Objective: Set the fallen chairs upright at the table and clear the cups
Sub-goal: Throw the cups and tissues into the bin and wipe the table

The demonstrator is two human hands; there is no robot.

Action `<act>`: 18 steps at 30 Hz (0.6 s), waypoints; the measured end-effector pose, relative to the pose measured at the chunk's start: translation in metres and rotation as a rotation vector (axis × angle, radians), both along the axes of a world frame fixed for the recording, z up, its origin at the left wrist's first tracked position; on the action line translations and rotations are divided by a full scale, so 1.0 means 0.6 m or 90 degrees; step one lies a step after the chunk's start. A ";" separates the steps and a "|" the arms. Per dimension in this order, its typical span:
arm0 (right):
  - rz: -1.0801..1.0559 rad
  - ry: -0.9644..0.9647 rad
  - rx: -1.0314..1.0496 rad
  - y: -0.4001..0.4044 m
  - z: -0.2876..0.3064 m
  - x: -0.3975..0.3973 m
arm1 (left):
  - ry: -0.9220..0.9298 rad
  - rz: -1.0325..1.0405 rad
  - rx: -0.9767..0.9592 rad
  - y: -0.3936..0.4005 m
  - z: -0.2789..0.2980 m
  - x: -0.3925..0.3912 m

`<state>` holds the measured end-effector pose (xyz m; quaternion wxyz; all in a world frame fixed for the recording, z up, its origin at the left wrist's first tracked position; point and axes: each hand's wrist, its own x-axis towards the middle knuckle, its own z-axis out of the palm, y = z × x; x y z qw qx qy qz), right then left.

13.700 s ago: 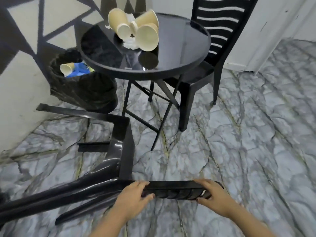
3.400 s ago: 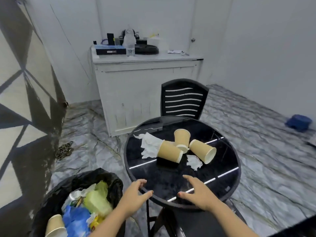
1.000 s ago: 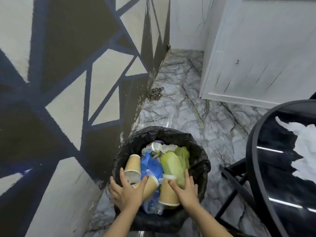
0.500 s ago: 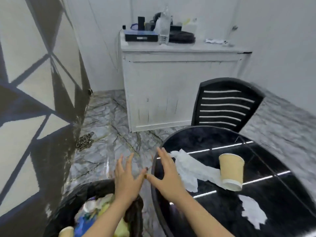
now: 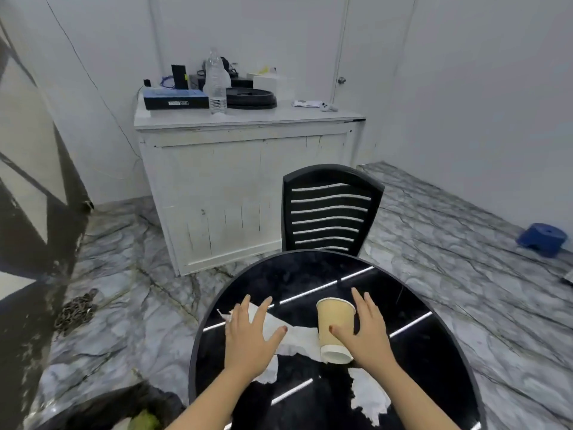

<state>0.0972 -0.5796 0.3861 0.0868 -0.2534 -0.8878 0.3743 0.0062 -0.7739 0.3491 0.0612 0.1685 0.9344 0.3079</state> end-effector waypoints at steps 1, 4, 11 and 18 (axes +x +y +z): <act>-0.005 -0.009 -0.004 0.004 -0.008 0.001 | -0.016 -0.012 -0.025 0.007 -0.007 -0.004; -0.020 -0.027 -0.008 0.007 -0.027 -0.006 | -0.081 -0.055 -0.109 0.021 -0.030 -0.026; -0.067 -0.054 -0.045 -0.009 -0.067 -0.054 | -0.171 -0.113 -0.218 0.061 -0.072 -0.075; -0.102 -0.059 0.010 -0.028 -0.098 -0.092 | -0.093 -0.193 -0.281 0.076 -0.118 -0.092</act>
